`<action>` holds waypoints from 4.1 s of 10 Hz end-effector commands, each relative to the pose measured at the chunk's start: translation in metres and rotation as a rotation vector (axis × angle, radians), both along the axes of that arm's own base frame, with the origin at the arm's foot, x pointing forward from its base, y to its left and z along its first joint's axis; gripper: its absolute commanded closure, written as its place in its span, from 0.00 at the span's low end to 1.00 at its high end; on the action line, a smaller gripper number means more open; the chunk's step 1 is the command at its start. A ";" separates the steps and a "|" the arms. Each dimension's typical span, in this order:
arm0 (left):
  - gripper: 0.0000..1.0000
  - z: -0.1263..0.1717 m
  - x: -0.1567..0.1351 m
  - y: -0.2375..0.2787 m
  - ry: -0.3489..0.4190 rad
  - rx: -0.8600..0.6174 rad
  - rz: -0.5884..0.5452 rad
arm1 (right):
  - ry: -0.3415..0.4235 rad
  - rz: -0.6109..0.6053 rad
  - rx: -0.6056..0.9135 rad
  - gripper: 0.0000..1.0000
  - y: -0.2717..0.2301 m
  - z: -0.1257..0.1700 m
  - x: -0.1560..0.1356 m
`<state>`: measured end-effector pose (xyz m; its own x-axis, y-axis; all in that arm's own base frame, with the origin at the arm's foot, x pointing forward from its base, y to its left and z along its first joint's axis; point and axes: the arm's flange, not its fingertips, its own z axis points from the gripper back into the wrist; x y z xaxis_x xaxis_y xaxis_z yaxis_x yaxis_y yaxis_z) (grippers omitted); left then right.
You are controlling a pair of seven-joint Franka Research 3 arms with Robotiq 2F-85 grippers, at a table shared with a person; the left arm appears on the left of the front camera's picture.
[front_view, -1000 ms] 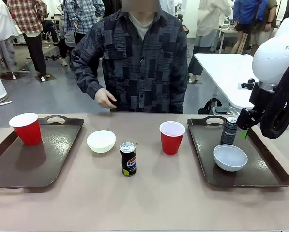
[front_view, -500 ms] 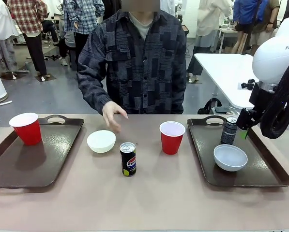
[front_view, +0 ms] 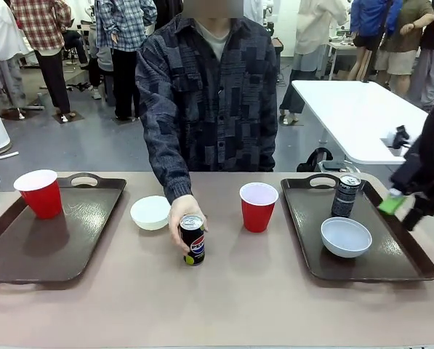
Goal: Prepare tableware on both trays.
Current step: Pick up a Picnic Bowl from the table and place it on a Handle tray.
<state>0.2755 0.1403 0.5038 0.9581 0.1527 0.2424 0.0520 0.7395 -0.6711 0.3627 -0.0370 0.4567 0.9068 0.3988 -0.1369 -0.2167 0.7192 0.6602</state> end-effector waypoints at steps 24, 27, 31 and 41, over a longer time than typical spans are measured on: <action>0.00 -0.049 0.050 -0.309 -0.106 0.620 -0.375 | 0.027 -0.751 0.327 0.00 -0.221 -0.018 -0.017; 0.00 -0.055 0.062 -0.303 -0.145 0.637 -0.379 | 0.027 -0.751 0.327 0.00 -0.221 -0.018 -0.017; 0.00 -0.028 0.039 -0.256 -0.121 0.636 -0.423 | 0.027 -0.751 0.327 0.00 -0.221 -0.018 -0.017; 0.00 0.008 -0.008 -0.199 -0.119 0.598 -0.433 | 0.027 -0.751 0.327 0.00 -0.221 -0.018 -0.017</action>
<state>0.2710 -0.0484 0.5360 0.8622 -0.4449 0.2421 0.4848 0.8634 -0.1399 0.3487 -0.2593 0.4389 0.9463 -0.2889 -0.1454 0.2662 0.4405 0.8574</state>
